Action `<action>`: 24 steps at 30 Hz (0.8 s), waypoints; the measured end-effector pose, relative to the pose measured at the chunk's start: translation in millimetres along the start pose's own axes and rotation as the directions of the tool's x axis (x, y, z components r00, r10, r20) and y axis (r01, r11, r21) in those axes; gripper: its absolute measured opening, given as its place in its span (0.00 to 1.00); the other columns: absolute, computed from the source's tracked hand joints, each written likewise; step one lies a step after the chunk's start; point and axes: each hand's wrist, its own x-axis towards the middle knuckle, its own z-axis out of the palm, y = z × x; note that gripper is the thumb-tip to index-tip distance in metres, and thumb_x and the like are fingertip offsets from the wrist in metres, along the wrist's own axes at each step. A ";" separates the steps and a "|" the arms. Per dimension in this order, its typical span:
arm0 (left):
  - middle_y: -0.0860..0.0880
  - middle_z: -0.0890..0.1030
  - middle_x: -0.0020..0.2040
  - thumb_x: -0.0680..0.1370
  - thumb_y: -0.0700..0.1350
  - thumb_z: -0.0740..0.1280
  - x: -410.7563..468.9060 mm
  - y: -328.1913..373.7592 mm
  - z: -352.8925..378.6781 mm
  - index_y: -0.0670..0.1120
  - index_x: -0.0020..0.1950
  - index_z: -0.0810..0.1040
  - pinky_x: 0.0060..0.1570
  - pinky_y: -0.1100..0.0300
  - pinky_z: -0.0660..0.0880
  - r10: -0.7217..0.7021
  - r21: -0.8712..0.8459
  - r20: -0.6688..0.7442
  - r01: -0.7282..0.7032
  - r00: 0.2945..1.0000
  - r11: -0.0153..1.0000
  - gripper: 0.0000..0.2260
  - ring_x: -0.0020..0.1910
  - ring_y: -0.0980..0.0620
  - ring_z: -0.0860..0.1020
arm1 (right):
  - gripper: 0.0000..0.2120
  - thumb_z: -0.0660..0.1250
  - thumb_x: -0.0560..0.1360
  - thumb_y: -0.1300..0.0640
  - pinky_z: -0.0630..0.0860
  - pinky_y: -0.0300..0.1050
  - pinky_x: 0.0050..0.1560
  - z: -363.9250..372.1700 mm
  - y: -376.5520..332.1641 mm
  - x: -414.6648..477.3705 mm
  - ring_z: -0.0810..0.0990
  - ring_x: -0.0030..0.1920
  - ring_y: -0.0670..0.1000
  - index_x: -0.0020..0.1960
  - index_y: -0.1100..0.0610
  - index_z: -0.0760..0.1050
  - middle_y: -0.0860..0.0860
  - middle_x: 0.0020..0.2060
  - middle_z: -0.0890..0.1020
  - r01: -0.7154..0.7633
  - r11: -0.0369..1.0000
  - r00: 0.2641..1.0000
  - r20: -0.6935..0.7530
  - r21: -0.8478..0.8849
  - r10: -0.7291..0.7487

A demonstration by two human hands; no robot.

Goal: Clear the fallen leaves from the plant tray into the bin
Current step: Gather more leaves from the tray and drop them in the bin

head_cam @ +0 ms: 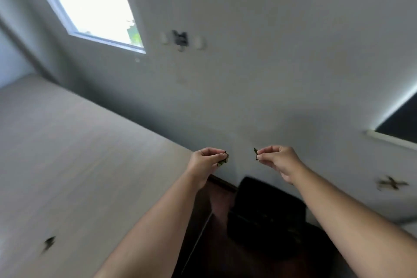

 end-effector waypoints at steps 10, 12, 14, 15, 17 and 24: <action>0.45 0.82 0.34 0.68 0.32 0.73 110.8 -189.7 46.4 0.43 0.32 0.80 0.39 0.64 0.79 -0.449 0.364 -0.013 0.422 0.894 0.830 0.09 0.36 0.51 0.82 | 0.09 0.70 0.67 0.73 0.80 0.30 0.33 -107.3 190.8 35.0 0.80 0.35 0.50 0.33 0.61 0.78 0.58 0.33 0.80 -0.381 0.924 0.846 -0.386 0.046 0.368; 0.45 0.83 0.36 0.69 0.33 0.73 131.2 -221.5 44.2 0.43 0.32 0.80 0.38 0.64 0.78 -0.506 0.396 -0.071 0.490 0.859 0.776 0.08 0.39 0.51 0.82 | 0.08 0.71 0.67 0.71 0.82 0.36 0.41 -110.0 224.8 44.8 0.82 0.38 0.51 0.33 0.61 0.79 0.59 0.36 0.82 -0.440 0.895 0.799 -0.422 0.075 0.429; 0.46 0.83 0.37 0.70 0.34 0.73 148.8 -243.2 47.9 0.43 0.33 0.80 0.37 0.65 0.78 -0.527 0.409 -0.109 0.521 0.843 0.749 0.08 0.42 0.50 0.82 | 0.07 0.71 0.68 0.70 0.80 0.43 0.49 -109.2 244.6 57.9 0.82 0.41 0.52 0.35 0.61 0.79 0.59 0.40 0.82 -0.472 0.875 0.771 -0.430 0.108 0.469; 0.46 0.83 0.38 0.70 0.34 0.72 155.3 -248.3 51.6 0.43 0.34 0.80 0.37 0.65 0.78 -0.519 0.413 -0.114 0.515 0.847 0.751 0.07 0.43 0.49 0.82 | 0.06 0.71 0.68 0.70 0.79 0.43 0.50 -108.9 248.5 64.6 0.82 0.42 0.52 0.36 0.61 0.80 0.59 0.42 0.82 -0.475 0.871 0.765 -0.432 0.122 0.477; 0.45 0.83 0.43 0.72 0.37 0.72 167.6 -255.5 62.0 0.43 0.40 0.81 0.42 0.62 0.79 -0.504 0.417 -0.116 0.502 0.856 0.758 0.02 0.46 0.49 0.81 | 0.05 0.69 0.70 0.70 0.78 0.43 0.50 -111.0 254.0 79.6 0.81 0.44 0.51 0.42 0.62 0.81 0.58 0.47 0.81 -0.466 0.868 0.757 -0.431 0.170 0.491; 0.50 0.75 0.63 0.77 0.51 0.64 175.7 -232.8 80.7 0.49 0.66 0.72 0.57 0.51 0.77 -0.515 0.589 -0.034 0.434 0.856 0.682 0.18 0.60 0.48 0.75 | 0.17 0.60 0.75 0.71 0.79 0.48 0.50 -120.1 237.7 86.4 0.78 0.56 0.57 0.62 0.61 0.74 0.57 0.64 0.74 -0.491 0.842 0.758 -0.366 0.224 0.540</action>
